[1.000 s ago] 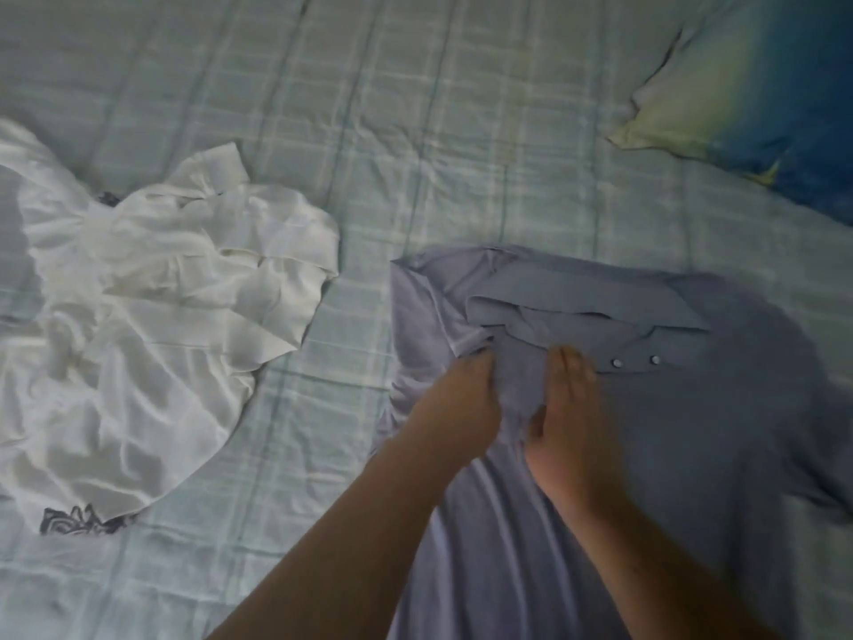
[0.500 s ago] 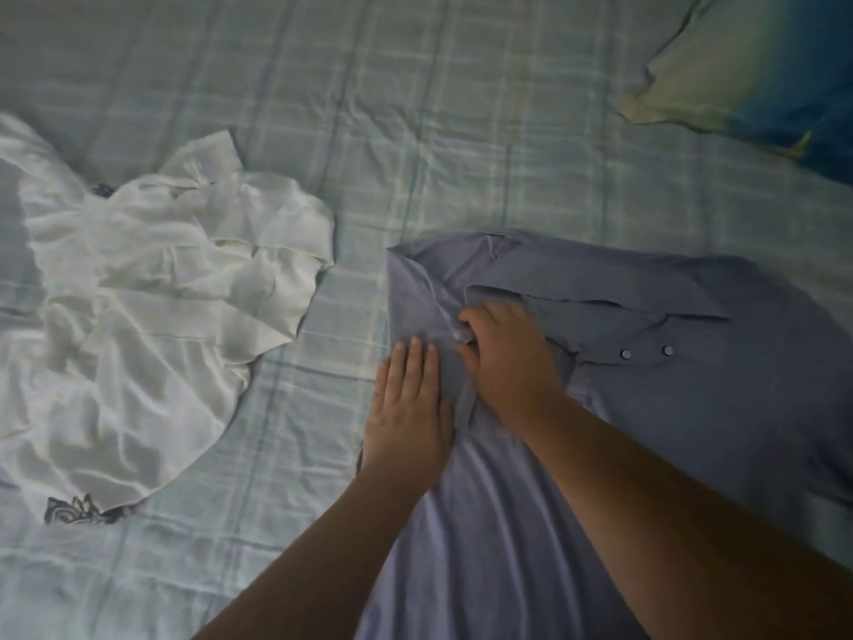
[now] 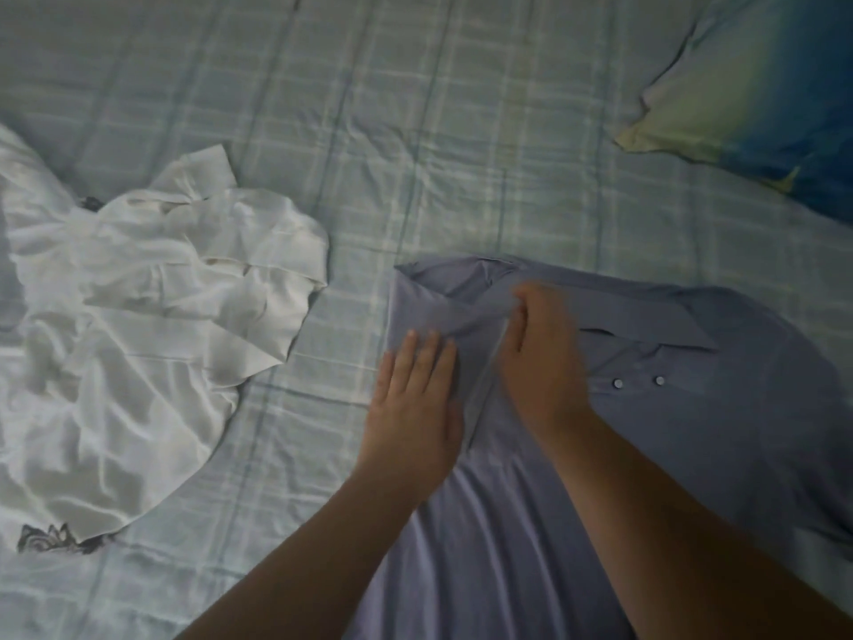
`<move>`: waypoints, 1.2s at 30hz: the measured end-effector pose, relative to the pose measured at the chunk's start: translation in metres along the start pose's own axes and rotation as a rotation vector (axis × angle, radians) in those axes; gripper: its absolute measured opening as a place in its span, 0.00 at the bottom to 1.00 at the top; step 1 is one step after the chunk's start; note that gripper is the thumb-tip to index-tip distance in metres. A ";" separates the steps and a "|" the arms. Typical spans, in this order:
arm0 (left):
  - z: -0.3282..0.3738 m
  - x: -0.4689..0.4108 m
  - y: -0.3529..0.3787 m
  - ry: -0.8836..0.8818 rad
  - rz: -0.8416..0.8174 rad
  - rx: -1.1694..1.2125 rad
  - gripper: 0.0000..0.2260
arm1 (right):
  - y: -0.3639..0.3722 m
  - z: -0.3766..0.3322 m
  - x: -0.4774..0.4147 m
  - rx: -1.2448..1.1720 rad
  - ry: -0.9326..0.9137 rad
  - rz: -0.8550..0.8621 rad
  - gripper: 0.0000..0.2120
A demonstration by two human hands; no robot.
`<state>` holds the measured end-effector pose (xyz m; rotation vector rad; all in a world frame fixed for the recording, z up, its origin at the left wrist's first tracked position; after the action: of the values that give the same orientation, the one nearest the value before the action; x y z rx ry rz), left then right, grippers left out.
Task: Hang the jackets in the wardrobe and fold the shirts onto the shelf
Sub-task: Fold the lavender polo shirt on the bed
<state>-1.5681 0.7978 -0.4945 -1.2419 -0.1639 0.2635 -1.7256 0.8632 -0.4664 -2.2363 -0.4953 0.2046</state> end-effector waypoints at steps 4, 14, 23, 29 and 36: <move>-0.009 -0.042 0.007 -0.017 -0.010 0.035 0.27 | 0.034 0.007 0.022 0.425 -0.235 -0.173 0.24; 0.001 -0.049 0.019 -0.028 -0.048 -0.033 0.29 | 0.008 0.025 0.030 0.358 -0.185 -0.254 0.25; 0.201 -0.106 0.039 0.210 -0.083 0.211 0.27 | -0.197 0.233 0.047 0.037 0.461 0.189 0.16; 0.340 -0.128 0.076 0.435 -0.178 0.314 0.22 | -0.281 0.358 0.041 -0.118 0.892 0.316 0.18; 0.408 -0.081 0.140 0.108 -0.477 0.405 0.17 | -0.267 0.366 0.006 0.040 0.719 0.040 0.06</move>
<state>-1.7694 1.1875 -0.4965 -0.7825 -0.2912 -0.1792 -1.9070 1.2764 -0.5032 -2.0976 -0.0518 -0.5504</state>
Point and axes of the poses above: each hand's wrist, its own x-axis away from the middle knuckle, its own y-axis out of the palm, z = x × y, the point moved 7 cm from there along -x, towards the middle knuckle, and after that the axes turned 14 degrees about y, right-handed, at the moved point
